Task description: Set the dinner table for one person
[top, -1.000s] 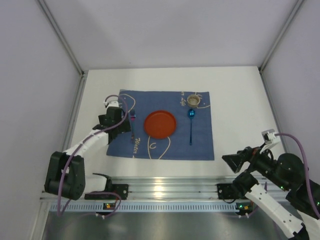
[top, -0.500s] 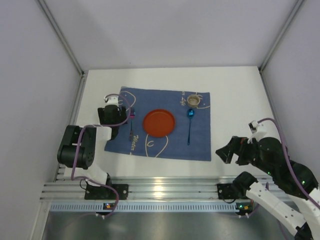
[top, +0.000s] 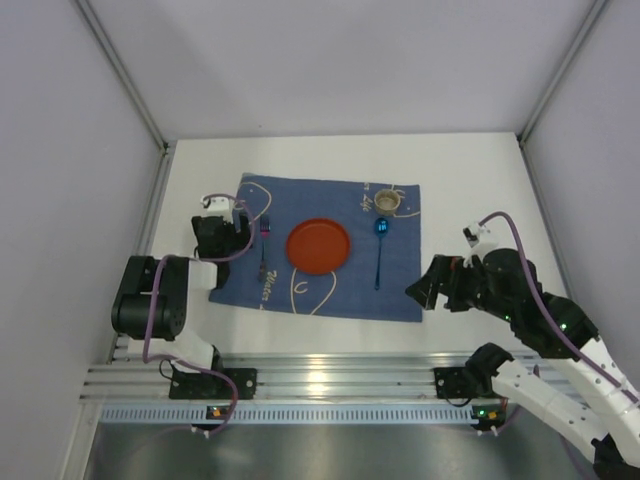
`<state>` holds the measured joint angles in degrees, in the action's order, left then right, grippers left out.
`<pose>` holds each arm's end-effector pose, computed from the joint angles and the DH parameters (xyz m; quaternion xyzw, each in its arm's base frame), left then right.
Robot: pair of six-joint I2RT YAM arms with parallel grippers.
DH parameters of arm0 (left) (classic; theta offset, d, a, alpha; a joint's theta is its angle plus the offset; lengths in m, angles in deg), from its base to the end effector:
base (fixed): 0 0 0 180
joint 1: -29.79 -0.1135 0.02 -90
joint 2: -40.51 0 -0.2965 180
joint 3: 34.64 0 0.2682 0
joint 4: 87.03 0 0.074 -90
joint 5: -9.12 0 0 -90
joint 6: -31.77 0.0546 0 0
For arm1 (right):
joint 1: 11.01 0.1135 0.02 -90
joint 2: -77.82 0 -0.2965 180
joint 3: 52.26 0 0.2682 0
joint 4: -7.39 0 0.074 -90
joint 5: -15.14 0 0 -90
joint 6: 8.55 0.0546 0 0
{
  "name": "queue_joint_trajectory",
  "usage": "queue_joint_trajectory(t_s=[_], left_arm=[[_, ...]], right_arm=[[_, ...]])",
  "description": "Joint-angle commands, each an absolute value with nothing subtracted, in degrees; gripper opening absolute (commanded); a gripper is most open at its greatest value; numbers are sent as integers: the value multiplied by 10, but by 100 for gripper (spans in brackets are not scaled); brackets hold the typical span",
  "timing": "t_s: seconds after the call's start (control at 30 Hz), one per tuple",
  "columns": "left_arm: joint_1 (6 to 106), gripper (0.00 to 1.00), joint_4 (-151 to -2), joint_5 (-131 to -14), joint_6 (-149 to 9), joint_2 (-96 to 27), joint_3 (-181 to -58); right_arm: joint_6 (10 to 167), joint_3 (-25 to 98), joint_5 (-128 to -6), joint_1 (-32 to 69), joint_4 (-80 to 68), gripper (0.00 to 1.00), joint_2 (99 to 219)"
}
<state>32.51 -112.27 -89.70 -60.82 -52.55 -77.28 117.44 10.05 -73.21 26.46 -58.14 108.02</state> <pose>0.3225 -0.0069 0.1484 -0.0403 0.8418 0.0401 0.5368 0.0770 0.0610 0.3344 -0.0182 0.8803 0.2936 0.3722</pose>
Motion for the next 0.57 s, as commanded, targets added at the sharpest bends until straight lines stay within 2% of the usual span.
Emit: queue_joint_trajectory(t_s=[0.0, 0.53], left_arm=[[325, 99, -1193, -873, -598, -494, -753], [322, 99, -1189, -876, -604, -494, -755]], right_arm=[[1164, 115, -706, 273, -514, 100, 1102], [1125, 120, -689, 273, -528, 100, 1095]])
